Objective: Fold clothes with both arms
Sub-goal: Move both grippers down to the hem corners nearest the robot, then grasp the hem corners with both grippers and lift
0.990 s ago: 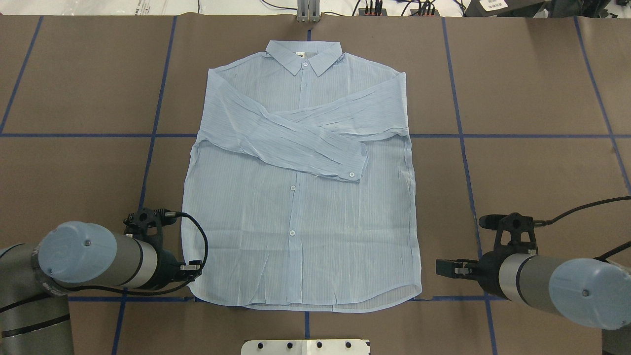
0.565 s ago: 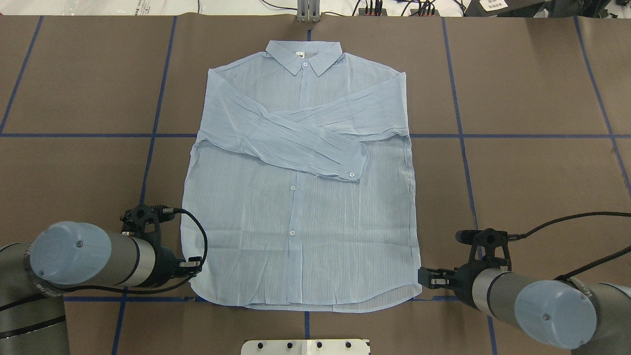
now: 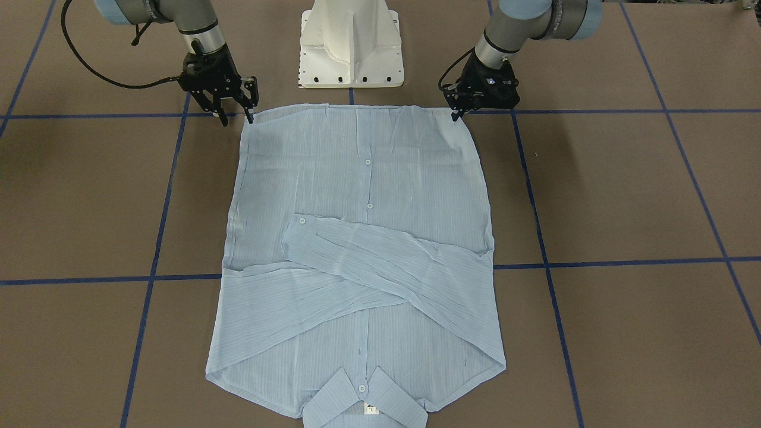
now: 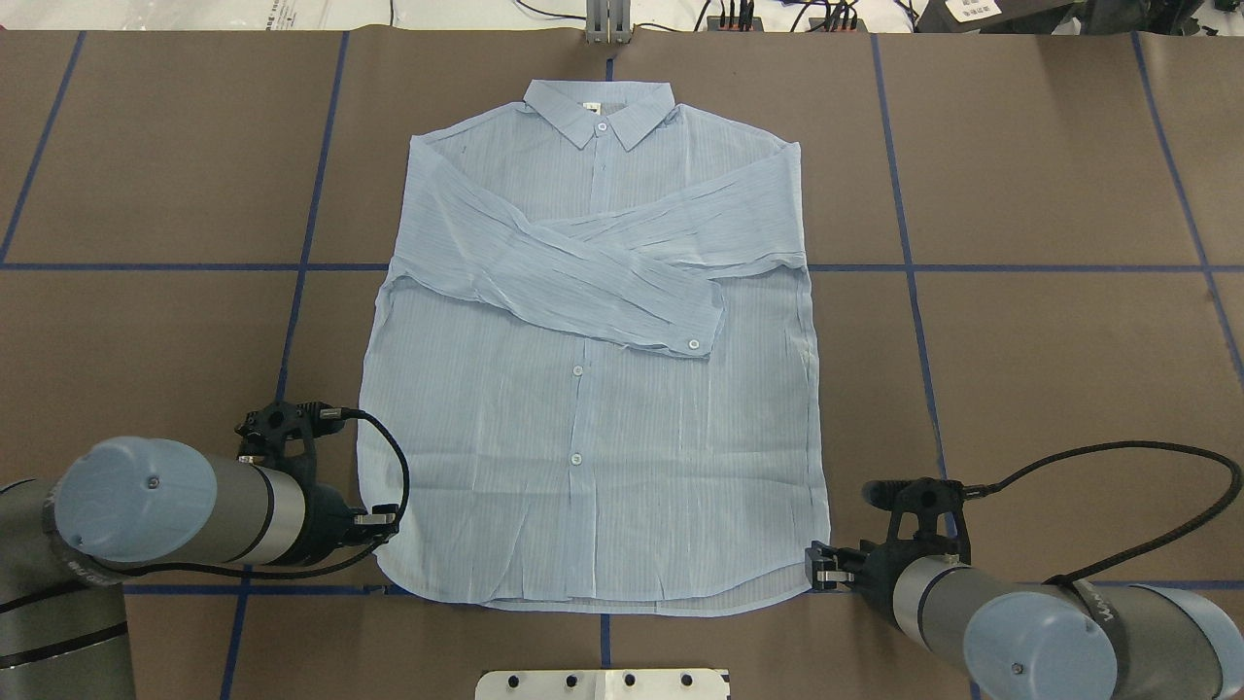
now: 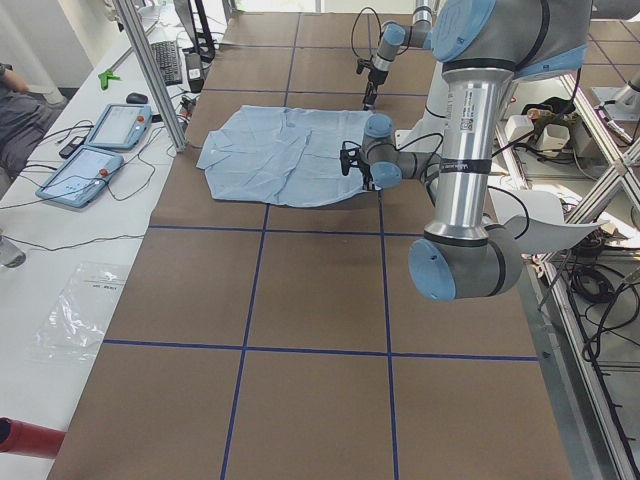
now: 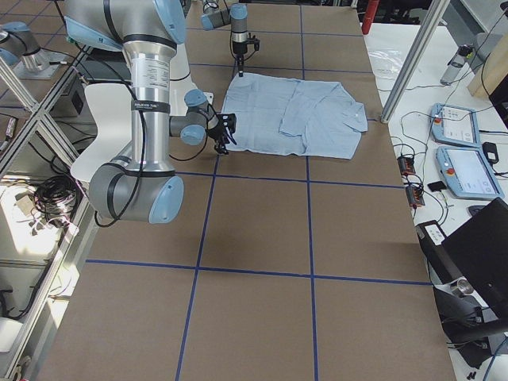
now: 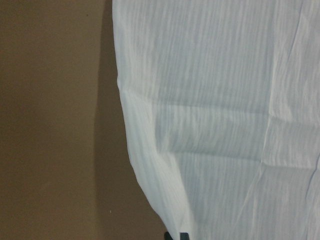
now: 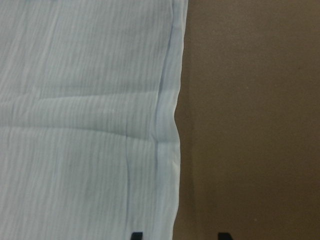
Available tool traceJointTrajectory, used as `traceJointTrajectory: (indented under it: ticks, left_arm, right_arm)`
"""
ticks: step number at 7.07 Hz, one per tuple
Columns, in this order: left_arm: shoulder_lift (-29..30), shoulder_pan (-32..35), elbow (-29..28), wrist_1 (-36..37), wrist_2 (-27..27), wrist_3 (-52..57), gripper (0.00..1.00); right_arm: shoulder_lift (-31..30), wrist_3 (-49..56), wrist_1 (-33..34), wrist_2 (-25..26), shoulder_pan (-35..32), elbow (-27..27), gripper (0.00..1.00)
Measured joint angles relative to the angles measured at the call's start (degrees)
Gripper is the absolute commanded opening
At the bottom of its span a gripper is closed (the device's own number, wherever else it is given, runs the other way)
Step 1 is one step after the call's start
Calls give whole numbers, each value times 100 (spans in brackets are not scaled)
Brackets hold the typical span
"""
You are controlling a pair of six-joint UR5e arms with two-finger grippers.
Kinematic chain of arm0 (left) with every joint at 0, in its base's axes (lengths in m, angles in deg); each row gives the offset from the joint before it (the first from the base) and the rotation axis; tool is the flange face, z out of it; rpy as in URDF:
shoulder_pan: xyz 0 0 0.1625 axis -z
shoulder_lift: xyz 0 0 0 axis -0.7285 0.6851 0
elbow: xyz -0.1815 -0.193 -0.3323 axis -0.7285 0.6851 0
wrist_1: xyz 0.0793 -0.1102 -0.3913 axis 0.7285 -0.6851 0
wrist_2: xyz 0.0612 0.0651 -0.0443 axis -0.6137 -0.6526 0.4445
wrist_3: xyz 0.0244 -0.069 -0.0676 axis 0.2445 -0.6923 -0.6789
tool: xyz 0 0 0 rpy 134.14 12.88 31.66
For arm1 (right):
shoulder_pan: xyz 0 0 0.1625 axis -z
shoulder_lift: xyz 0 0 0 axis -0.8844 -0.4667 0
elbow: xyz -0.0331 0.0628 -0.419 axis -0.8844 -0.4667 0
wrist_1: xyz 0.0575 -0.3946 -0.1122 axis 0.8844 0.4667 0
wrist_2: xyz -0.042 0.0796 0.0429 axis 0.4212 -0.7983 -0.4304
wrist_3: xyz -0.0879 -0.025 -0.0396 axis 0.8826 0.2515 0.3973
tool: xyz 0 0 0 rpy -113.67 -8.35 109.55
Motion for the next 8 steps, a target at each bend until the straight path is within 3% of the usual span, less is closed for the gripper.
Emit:
traceJointTrajectory:
  ticks: [4, 7, 8]
  left_arm:
    - [-20, 0, -4, 0, -1, 0, 0]
    - [-18, 7, 0, 0, 0, 0, 0]
    - [-21, 7, 0, 0, -1, 0, 0]
  right_arm:
    - [197, 0, 320, 149, 183, -17, 27]
    - [183, 7, 333, 170, 228, -64, 25]
    - [179, 8, 339, 170, 234, -70, 0]
